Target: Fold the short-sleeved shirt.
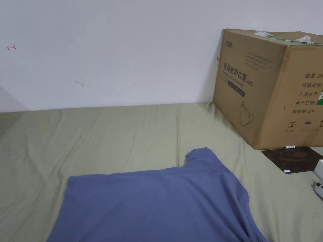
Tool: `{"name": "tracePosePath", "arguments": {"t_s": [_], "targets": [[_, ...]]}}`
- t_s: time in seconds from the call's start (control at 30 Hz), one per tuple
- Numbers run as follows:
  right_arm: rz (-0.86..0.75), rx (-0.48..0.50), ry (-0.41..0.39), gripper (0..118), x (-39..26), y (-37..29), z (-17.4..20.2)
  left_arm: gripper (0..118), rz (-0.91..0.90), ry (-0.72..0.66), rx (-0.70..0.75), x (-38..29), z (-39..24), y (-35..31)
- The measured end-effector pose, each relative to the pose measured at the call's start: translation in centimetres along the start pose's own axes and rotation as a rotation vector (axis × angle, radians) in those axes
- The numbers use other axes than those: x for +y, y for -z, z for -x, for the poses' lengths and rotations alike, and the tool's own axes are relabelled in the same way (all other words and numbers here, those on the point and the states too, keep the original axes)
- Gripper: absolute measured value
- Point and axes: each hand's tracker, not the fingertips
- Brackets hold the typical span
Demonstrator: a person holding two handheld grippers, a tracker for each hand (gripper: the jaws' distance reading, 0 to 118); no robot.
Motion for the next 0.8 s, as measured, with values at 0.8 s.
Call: {"name": "tracePosePath", "arguments": {"t_s": [0.8], "targets": [[0.085, -0.063, 0.125, 8, 23.1, 17.3, 0.5, 37, 0.169, 0.066, 0.05, 11.8, 3.6, 22.3]]}}
